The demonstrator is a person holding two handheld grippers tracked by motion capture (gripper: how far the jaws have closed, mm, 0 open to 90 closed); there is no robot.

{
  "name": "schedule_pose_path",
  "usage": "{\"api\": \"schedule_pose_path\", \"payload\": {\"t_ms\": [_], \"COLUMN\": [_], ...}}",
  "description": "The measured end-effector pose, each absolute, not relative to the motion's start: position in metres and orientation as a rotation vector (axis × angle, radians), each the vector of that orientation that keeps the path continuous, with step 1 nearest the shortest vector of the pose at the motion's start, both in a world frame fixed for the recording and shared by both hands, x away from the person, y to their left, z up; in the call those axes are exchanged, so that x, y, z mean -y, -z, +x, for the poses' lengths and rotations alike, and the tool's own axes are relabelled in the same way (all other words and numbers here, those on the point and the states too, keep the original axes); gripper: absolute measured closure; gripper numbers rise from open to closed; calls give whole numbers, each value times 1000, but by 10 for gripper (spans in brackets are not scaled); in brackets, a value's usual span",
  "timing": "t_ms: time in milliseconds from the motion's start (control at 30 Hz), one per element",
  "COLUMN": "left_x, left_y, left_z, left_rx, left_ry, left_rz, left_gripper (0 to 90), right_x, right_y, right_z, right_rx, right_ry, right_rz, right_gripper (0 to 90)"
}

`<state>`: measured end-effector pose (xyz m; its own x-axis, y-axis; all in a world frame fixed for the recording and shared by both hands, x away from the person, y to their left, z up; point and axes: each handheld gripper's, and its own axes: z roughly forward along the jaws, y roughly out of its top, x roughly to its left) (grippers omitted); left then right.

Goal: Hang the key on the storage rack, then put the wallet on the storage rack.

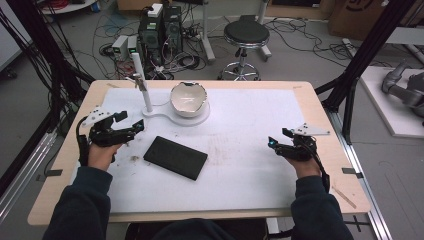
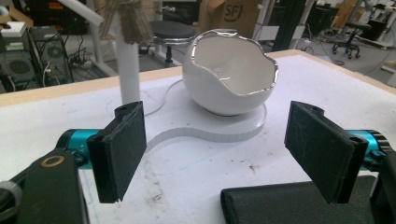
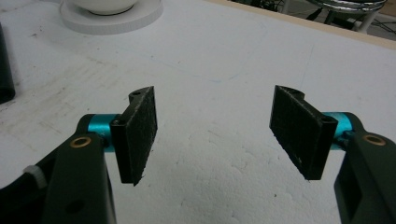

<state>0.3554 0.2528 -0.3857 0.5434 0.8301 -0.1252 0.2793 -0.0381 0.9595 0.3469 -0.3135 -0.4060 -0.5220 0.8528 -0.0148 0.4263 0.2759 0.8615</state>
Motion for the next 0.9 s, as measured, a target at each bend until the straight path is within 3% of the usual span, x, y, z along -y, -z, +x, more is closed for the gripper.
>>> {"api": "schedule_pose_path", "payload": {"t_ms": [433, 900], "left_x": [-245, -232], "left_y": [409, 443], "left_z": [343, 350], "left_rx": [-984, -1078], "left_ry": [-477, -262], "left_rz": [1675, 1832], "left_gripper": [207, 217], "right_x": [303, 292], "right_y": [407, 410], "right_z": [345, 344], "right_rx": [-2112, -2162], "right_ry": [-1182, -1197], "right_rz": [1094, 1052], "right_gripper": [295, 275]}}
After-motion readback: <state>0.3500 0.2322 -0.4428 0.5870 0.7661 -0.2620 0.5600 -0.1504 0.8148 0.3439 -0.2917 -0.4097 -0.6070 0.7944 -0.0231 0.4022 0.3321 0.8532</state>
